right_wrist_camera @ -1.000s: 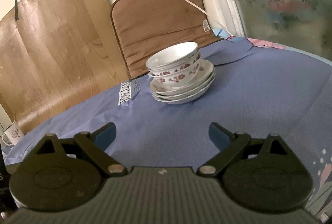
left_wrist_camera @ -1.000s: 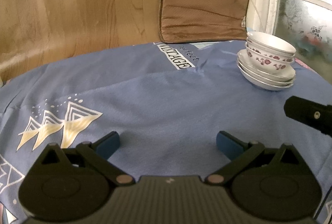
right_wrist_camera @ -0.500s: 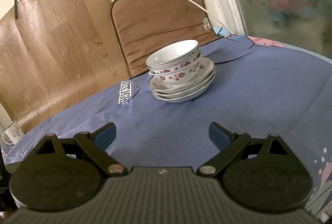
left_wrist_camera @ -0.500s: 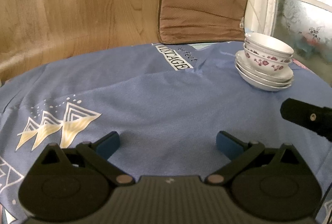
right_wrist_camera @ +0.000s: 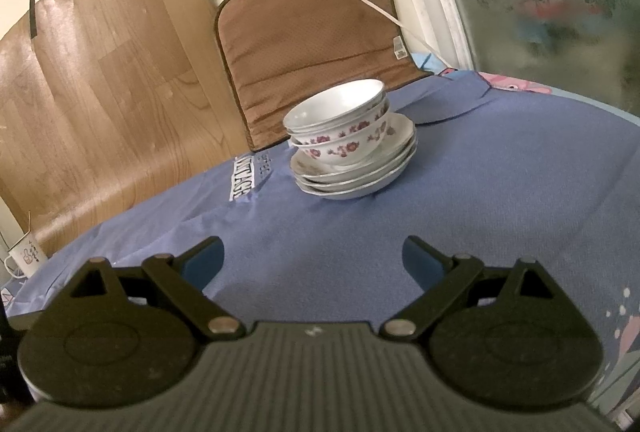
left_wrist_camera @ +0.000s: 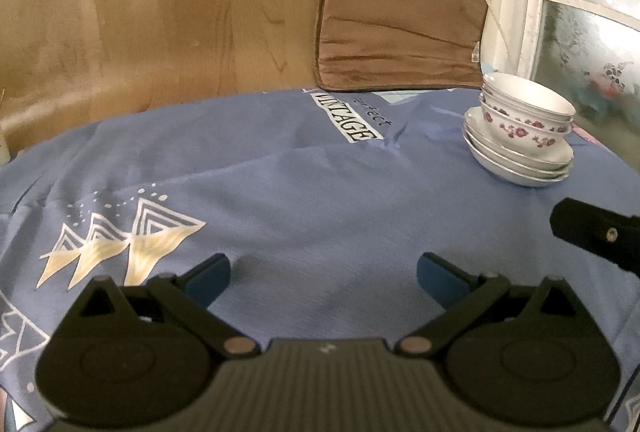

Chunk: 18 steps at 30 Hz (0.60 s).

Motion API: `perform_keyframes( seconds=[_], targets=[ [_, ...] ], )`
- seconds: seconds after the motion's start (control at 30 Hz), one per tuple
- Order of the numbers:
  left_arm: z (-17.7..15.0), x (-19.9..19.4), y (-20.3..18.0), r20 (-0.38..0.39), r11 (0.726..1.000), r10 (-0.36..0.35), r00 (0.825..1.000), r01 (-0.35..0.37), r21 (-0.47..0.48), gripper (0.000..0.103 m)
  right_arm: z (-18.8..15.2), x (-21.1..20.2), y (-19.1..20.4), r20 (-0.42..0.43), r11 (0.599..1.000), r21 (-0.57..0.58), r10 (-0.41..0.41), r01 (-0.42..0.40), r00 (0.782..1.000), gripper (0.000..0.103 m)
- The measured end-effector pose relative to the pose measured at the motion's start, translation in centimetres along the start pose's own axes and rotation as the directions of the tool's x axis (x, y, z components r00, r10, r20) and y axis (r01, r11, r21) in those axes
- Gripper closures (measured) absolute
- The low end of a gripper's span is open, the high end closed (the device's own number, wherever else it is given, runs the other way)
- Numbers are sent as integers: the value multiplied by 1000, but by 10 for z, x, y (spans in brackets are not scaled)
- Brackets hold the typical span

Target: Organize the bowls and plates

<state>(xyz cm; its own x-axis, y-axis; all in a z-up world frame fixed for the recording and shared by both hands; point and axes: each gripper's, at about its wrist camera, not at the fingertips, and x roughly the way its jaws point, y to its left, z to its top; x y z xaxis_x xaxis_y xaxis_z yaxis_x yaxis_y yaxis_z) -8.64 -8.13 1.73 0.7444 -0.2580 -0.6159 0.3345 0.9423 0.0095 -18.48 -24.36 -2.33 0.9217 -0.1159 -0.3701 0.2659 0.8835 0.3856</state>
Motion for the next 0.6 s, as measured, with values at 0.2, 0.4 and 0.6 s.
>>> perform_keyframes(
  seconds=[0.2, 0.4, 0.6],
  targets=[
    [0, 0, 0, 3, 1000, 0, 1000, 0, 6, 0, 0, -1, 0, 6, 1000, 0, 0, 0, 1000, 5],
    [0, 1, 1, -9, 1000, -17, 1000, 17, 6, 0, 1, -2, 1, 7, 1000, -3, 0, 0, 1000, 5],
    [0, -1, -1, 0, 1000, -9, 1000, 9, 11, 0, 1, -2, 0, 5, 1000, 0, 1, -1, 1000, 5]
  ],
)
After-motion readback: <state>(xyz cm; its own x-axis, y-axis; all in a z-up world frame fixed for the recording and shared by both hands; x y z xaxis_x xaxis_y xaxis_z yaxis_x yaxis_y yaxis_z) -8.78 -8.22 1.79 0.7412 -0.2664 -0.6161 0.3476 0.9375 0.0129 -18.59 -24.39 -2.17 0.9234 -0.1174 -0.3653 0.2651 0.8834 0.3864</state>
